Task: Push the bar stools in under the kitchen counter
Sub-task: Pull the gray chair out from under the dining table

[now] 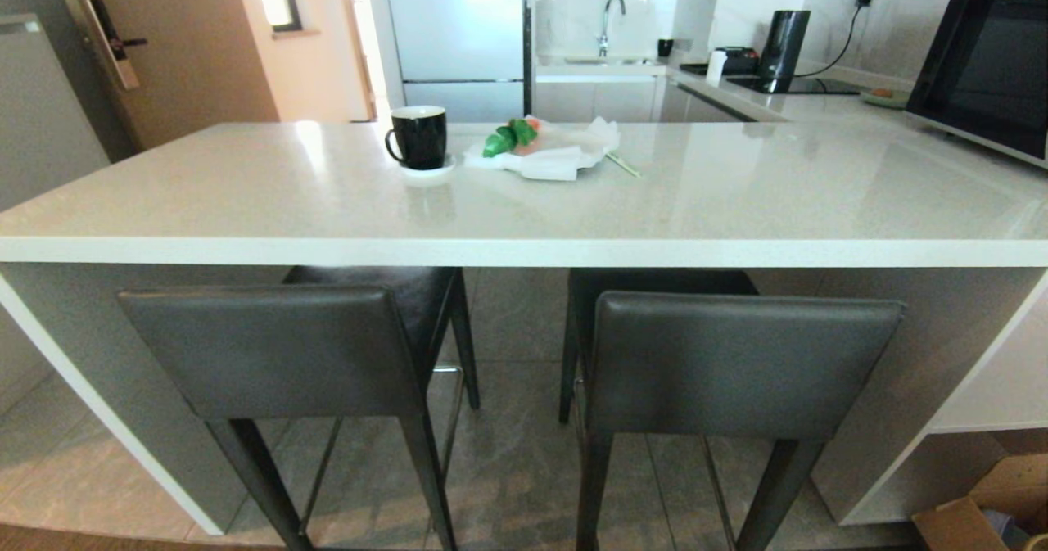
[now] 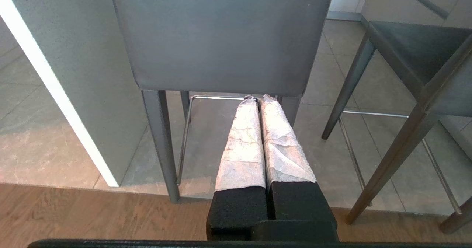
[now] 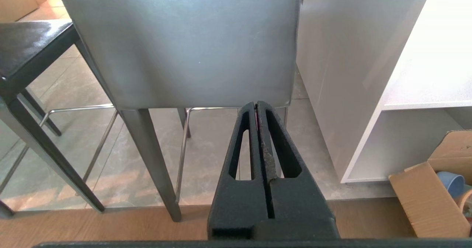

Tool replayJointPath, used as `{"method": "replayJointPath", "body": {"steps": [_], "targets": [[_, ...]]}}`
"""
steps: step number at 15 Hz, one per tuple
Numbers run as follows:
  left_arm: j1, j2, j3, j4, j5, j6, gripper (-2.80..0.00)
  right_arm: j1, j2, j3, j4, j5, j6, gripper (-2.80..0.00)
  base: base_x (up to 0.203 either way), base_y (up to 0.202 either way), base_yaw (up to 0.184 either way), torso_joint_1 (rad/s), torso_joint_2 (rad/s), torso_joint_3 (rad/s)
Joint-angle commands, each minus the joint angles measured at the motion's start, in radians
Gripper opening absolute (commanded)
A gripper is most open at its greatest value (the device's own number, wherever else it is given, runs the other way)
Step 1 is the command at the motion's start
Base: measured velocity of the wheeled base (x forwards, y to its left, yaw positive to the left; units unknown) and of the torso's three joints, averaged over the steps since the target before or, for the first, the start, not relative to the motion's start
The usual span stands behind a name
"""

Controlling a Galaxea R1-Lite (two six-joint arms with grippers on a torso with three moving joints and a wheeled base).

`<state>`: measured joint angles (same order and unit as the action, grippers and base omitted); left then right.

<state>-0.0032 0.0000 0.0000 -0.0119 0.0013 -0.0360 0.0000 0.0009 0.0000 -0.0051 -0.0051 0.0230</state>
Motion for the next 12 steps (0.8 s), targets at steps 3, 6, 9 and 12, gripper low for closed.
{"method": "replayJointPath", "body": {"steps": [3,6,9,12], "targets": [[0.0,0.001,0.003,-0.002,0.0,-0.001,-2.8,0.0,0.002,0.0,-0.001,0.0,0.0,-2.8,0.0,0.0,0.0,0.0,0.0,0.0],[0.0,0.0,0.003,0.0,-0.003,0.003,-2.8,0.0,0.002,0.0,-0.001,-0.001,0.0,-2.8,0.0,0.0,0.0,0.0,0.0,0.0],[0.002,0.0,0.003,-0.002,-0.001,-0.001,-2.8,-0.002,0.002,0.0,-0.001,0.0,0.0,-2.8,0.0,0.0,0.0,0.0,0.0,0.0],[0.002,0.0,0.003,-0.002,-0.001,-0.001,-2.8,-0.002,0.002,0.0,-0.001,-0.001,0.0,-2.8,0.0,0.0,0.0,0.0,0.0,0.0]]}}
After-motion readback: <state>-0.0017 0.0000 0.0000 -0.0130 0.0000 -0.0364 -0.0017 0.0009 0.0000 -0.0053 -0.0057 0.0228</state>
